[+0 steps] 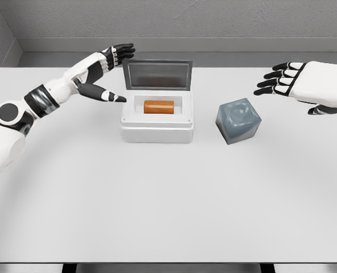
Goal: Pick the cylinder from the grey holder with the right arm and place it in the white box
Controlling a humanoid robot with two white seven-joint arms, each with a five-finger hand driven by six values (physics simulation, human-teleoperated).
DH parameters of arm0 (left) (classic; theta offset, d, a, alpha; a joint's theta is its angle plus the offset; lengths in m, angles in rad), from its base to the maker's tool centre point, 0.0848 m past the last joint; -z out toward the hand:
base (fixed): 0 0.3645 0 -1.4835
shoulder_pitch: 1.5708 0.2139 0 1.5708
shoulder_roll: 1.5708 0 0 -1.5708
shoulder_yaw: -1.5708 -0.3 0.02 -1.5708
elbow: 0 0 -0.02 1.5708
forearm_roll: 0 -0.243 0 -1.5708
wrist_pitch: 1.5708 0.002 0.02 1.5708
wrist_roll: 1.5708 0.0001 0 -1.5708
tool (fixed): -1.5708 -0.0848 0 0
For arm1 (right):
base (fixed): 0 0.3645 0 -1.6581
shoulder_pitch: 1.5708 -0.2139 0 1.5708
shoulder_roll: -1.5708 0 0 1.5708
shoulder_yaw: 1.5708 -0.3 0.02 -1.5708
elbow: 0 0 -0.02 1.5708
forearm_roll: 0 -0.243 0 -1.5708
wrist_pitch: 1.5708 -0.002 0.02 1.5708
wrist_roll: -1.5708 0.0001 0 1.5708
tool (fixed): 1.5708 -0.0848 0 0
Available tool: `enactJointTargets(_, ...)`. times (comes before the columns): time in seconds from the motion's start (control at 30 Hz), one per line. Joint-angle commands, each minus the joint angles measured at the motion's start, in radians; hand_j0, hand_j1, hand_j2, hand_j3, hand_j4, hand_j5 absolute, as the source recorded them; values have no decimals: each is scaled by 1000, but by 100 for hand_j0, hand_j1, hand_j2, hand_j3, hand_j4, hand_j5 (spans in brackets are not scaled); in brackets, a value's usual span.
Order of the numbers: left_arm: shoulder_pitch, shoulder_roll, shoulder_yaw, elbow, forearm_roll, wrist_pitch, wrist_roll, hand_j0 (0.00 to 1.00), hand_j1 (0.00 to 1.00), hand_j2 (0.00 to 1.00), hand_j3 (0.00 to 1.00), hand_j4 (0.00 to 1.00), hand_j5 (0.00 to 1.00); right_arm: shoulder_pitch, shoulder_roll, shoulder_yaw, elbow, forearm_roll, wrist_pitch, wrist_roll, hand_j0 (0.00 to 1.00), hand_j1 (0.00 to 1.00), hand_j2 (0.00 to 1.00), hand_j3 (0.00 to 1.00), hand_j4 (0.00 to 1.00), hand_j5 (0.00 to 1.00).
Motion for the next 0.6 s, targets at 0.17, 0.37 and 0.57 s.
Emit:
enactJointTargets(0.17,18,60,-2,-105,34,-2,-1,100,100,100,100,100,100,0,1,0,0,-3,3,0,100,100,100,100,100,100)
enactJointTargets(0.37,31,105,-4,-183,63,0,-1,100,100,100,100,100,100,0,-1,0,0,-3,3,0,100,100,100,100,100,100)
enactJointTargets(0.57,55,169,-2,-131,61,-19,-1,100,100,100,100,100,100,0,-3,0,0,-3,3,0,100,100,100,100,100,100)
